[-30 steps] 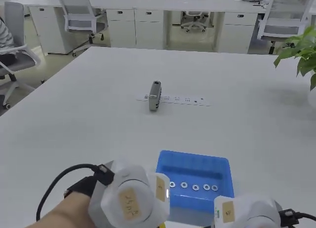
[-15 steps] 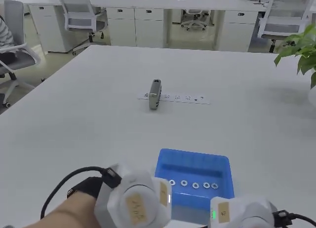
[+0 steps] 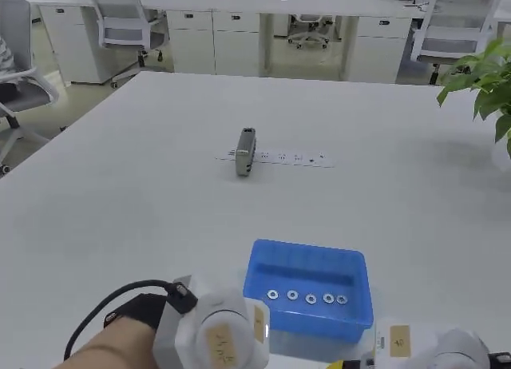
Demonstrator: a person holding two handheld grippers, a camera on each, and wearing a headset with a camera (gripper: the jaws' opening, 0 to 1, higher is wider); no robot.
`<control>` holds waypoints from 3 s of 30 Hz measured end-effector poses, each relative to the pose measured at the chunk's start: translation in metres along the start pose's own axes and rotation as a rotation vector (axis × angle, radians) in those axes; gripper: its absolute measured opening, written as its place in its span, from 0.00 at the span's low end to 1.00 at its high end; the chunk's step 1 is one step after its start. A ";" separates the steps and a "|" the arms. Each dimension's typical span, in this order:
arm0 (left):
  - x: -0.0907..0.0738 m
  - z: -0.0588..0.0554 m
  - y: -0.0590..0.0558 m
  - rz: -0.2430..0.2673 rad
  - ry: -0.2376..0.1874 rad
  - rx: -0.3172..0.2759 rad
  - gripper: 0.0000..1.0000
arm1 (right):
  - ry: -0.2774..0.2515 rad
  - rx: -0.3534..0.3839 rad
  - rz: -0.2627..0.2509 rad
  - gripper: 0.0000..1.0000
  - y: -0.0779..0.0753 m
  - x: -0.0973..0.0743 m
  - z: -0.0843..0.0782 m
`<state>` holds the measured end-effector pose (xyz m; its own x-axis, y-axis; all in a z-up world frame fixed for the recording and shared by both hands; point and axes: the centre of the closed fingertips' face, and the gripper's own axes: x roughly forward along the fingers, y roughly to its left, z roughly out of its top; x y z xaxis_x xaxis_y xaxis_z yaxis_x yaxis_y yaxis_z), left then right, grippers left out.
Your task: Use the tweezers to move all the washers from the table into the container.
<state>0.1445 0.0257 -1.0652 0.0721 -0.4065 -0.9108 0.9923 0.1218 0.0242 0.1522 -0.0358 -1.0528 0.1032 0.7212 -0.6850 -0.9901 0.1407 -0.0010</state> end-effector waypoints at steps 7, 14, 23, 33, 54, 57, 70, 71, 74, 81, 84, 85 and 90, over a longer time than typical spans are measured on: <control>0.005 -0.003 0.002 0.005 0.021 0.000 0.00 | -0.046 0.065 -0.063 0.21 -0.004 -0.018 0.001; 0.009 -0.006 0.000 -0.007 0.042 0.004 0.00 | -0.073 0.130 -0.133 0.24 -0.012 -0.040 -0.005; 0.013 -0.008 0.000 -0.012 0.061 0.005 0.00 | -0.098 0.179 -0.212 0.27 -0.026 -0.069 -0.010; 0.016 -0.013 0.000 -0.017 0.086 -0.005 0.00 | -0.154 0.231 -0.273 0.29 -0.030 -0.086 -0.003; 0.008 -0.007 -0.005 -0.015 0.026 -0.096 0.22 | -0.205 0.332 -0.336 0.37 -0.041 -0.103 -0.008; 0.004 -0.007 -0.004 -0.001 0.009 -0.124 0.29 | -0.208 0.344 -0.347 0.40 -0.044 -0.105 -0.008; -0.022 -0.002 0.010 0.116 -0.129 -0.269 0.54 | -0.227 0.382 -0.379 0.49 -0.050 -0.109 -0.009; -0.026 -0.001 0.011 0.129 -0.156 -0.298 0.56 | -0.228 0.383 -0.382 0.50 -0.050 -0.110 -0.009; -0.034 0.001 0.015 0.170 -0.210 -0.342 0.63 | -0.229 0.388 -0.386 0.51 -0.050 -0.110 -0.010; -0.047 0.000 0.016 0.231 -0.335 -0.468 0.75 | -0.225 0.402 -0.396 0.57 -0.049 -0.106 -0.013; -0.054 0.006 0.017 0.249 -0.430 -0.540 0.80 | -0.226 0.408 -0.398 0.59 -0.049 -0.104 -0.014; -0.056 0.008 0.017 0.255 -0.456 -0.562 0.81 | -0.227 0.410 -0.396 0.61 -0.048 -0.103 -0.014; -0.075 0.012 0.030 0.348 -0.605 -0.647 0.87 | -0.242 0.426 -0.403 0.68 -0.050 -0.105 -0.013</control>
<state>0.1698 0.0488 -0.9910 0.5728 -0.6307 -0.5236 0.6701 0.7281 -0.1440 0.1892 -0.1275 -0.9904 0.5279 0.6814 -0.5069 -0.7494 0.6546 0.0994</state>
